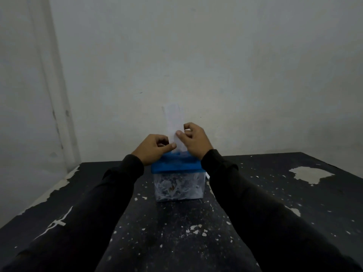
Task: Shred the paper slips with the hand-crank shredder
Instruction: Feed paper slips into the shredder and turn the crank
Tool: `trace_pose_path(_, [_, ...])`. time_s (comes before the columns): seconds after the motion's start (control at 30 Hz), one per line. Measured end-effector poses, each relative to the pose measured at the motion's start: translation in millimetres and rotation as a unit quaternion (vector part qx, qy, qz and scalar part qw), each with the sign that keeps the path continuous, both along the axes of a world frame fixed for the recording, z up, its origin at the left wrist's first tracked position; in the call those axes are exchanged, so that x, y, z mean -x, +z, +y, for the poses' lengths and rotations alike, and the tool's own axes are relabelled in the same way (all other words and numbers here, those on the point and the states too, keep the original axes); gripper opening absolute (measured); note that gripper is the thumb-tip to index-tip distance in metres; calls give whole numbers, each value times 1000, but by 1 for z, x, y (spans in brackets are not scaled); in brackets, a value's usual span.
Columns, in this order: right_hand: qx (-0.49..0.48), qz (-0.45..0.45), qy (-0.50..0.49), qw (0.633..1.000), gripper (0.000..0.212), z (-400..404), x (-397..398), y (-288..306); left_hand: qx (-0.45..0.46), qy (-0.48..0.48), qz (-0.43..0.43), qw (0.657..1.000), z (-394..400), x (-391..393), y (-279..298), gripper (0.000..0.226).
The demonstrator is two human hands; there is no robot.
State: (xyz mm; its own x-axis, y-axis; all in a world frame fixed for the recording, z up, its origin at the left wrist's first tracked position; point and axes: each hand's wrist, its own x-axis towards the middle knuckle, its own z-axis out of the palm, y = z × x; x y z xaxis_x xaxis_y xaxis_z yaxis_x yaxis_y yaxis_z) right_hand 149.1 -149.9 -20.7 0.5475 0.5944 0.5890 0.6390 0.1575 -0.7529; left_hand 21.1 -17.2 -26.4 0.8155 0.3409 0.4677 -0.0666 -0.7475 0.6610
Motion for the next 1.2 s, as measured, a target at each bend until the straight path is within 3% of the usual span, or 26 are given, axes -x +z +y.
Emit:
trace_pose_path(0.2, [47, 3, 37, 998, 19, 2, -6, 1, -20, 43, -51, 998, 5, -1, -13, 28])
trace_pose_path(0.3, [69, -8, 44, 997, 10, -1, -12, -2, -22, 50, -65, 996, 6, -3, -23, 19])
trace_pose_path(0.5, [105, -13, 45, 993, 19, -4, -16, -5, -26, 70, -84, 994, 6, -3, -37, 4])
trace_pose_path(0.73, [121, -15, 34, 992, 11, 0, -12, -3, -41, 89, -105, 990, 2, -1, -42, 3])
trace_pose_path(0.83, [121, -43, 9, 992, 18, -3, -14, -3, -58, 76, -99, 990, 1, -1, -40, 2])
trace_pose_path(0.97, [55, -155, -143, 976, 30, -29, -23, -5, -58, 88, -80, 991, 7, -3, -39, 15])
trace_pose_path(1.1, [242, -177, -164, 940, 90, -59, -35, -27, -59, 99, -79, 990, 6, -2, -42, 24])
trace_pose_path(1.2, [292, -149, -138, 935, 96, -64, -33, -37, -58, 101, -76, 990, 3, -2, -39, 23])
